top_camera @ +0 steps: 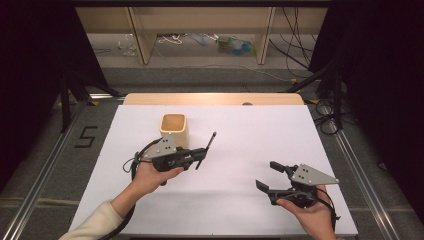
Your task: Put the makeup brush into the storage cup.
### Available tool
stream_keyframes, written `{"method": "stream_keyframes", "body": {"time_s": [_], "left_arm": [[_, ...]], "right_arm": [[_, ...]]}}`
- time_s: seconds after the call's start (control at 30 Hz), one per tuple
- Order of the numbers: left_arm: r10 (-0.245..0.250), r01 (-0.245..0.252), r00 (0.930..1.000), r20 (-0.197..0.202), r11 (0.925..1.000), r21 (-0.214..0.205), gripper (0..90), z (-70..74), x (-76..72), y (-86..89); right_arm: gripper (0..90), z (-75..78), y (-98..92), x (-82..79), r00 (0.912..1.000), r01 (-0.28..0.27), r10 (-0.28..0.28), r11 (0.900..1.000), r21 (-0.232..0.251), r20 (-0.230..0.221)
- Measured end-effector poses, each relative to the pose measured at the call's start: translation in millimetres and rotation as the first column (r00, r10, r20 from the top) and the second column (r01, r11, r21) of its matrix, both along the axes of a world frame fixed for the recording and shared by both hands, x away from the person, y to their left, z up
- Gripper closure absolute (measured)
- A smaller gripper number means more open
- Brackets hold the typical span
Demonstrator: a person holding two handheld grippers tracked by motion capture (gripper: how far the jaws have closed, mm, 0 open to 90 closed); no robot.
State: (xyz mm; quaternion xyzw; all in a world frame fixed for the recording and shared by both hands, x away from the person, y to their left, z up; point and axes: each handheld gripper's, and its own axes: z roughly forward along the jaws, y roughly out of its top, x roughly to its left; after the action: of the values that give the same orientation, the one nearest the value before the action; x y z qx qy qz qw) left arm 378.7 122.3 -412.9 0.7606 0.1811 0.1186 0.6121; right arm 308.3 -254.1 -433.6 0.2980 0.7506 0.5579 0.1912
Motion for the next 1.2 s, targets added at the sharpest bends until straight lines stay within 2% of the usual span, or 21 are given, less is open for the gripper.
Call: {"method": "stream_keyframes", "body": {"time_s": [0.2, 0.27, 0.43, 0.47, 0.53, 0.6, 0.7, 0.8, 0.93, 0.97, 1.03, 1.1, 1.2], "left_arm": [[0.032, -0.031, 0.9995, 0.004, 0.9993, -0.02, 83.6, -0.4, -2.2, 1.1], [0.037, -0.037, 0.9992, 0.011, 0.9991, -0.02, 83.6, -0.1, -3.2, 1.8], [0.042, -0.042, 0.9991, 0.009, 0.9988, -0.027, 83.6, 0.3, -3.7, 3.3], [0.047, -0.047, 0.9989, 0.007, 0.9983, -0.035, 83.6, 0.4, -4.2, 4.4], [0.049, -0.048, 0.9987, 0.014, 0.9984, -0.029, 83.6, 0.8, -4.5, 6.1], [0.052, -0.052, 0.9986, 0.009, 0.998, -0.036, 83.6, 0.5, -5.3, 6.6], [0.051, -0.05, 0.9987, 0.009, 0.998, -0.039, 83.6, 0.7, -5.8, 8.0], [0.06, -0.059, 0.9982, 0.006, 0.9972, -0.046, 83.7, 1.3, -6.9, 9.9], [0.064, -0.064, 0.9979, 0.01, 0.9968, -0.048, 83.7, 1.8, -7.2, 11.6], [0.069, -0.068, 0.9976, 0.009, 0.9963, -0.053, 83.6, 1.7, -7.4, 11.7], [0.069, -0.068, 0.9976, 0.01, 0.9962, -0.054, 83.6, 1.8, -7.4, 12.0], [0.073, -0.073, 0.9972, 0.01, 0.9958, -0.055, 83.6, 2.0, -7.6, 12.5], [0.083, -0.082, 0.9965, 0.014, 0.9952, -0.053, 83.7, 2.3, -8.5, 13.4]], "right_arm": [[22.4, 0.7, -0.9, -0.3, 1.0, -0.005, 0.005, 1.0, -0.009, -0.006], [22.5, 0.8, -1.6, 0.7, 0.9999, -0.004, 0.004, 0.9999, -0.012, 0.014], [22.5, 0.5, -1.4, 0.9, 0.9999, -0.003, 0.004, 0.9999, -0.01, 0.016], [22.4, 1.1, -1.2, -0.6, 1.0, -0.004, 0.003, 1.0, -0.009, -0.008], [22.5, 1.1, -1.3, -0.6, 1.0, -0.004, 0.004, 0.9999, -0.009, -0.009], [22.4, 0.8, -1.6, 0.7, 0.9999, -0.003, 0.003, 0.9999, -0.013, 0.015], [22.5, 0.7, -1.4, 0.8, 0.9999, -0.003, 0.003, 0.9999, -0.011, 0.016], [22.5, 0.4, -0.6, -0.2, 1.0, -0.002, 0.002, 1.0, -0.006, -0.005], [22.5, 0.6, -1.3, 0.6, 0.9999, -0.003, 0.003, 0.9999, -0.012, 0.011], [22.4, 0.4, -0.7, -0.1, 1.0, -0.002, 0.002, 1.0, -0.006, -0.004], [22.4, 0.7, -1.0, -0.2, 1.0, -0.003, 0.003, 0.9999, -0.01, -0.005], [22.4, 0.7, -1.5, 0.8, 0.9999, -0.003, 0.003, 0.9999, -0.012, 0.016], [22.4, 0.3, -1.4, 1.1, 0.9998, 0.0, 0.001, 0.9999, -0.01, 0.019]]}}
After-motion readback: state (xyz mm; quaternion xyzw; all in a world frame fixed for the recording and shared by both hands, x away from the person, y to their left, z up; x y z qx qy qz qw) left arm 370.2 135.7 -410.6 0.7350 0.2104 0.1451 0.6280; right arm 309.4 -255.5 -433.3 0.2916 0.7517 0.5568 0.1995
